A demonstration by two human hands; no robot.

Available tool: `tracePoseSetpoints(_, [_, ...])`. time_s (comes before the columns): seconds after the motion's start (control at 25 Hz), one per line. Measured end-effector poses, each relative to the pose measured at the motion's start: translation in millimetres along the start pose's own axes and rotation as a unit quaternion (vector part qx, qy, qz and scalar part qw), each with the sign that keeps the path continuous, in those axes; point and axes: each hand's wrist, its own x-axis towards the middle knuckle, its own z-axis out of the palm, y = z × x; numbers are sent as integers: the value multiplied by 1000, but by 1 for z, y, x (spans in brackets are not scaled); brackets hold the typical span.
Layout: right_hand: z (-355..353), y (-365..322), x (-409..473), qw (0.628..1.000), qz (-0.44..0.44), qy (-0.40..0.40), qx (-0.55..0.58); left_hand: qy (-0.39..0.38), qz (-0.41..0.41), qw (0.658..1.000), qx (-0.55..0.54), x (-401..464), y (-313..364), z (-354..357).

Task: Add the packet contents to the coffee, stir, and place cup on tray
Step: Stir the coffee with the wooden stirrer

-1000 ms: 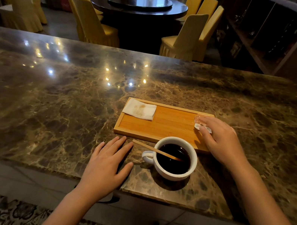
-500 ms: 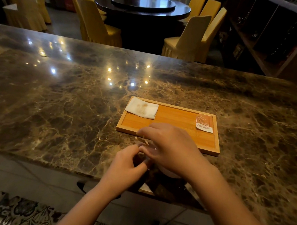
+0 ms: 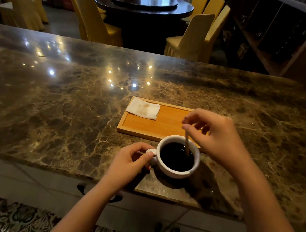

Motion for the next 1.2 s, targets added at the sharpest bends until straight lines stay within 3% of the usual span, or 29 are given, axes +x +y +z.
tracePoseSetpoints(0.36, [-17, 34, -47, 979, 102, -1, 177, -2, -17, 999, -36, 3, -4, 2])
tracePoseSetpoints(0.48, [8, 32, -61, 959, 115, 56, 255, -7, -15, 999, -40, 3, -5, 1])
tracePoseSetpoints(0.64, [25, 31, -69, 979, 49, 147, 131, -5, -9, 999, -36, 2, -7, 1])
tracePoseSetpoints(0.76, [21, 29, -70, 988, 12, 143, 57, -4, -7, 999, -33, 2, -7, 1])
tracePoseSetpoints(0.92, [15, 24, -70, 993, 8, 106, 48, -6, -4, 999, -37, 3, -8, 1])
tracePoseSetpoints(1.08, [23, 22, -67, 979, 30, 75, 189, -12, -5, 999, -44, 3, -9, 1])
tracePoseSetpoints(1.2, [39, 23, -63, 959, 36, 106, 261, -8, -5, 999, -41, 3, -10, 1])
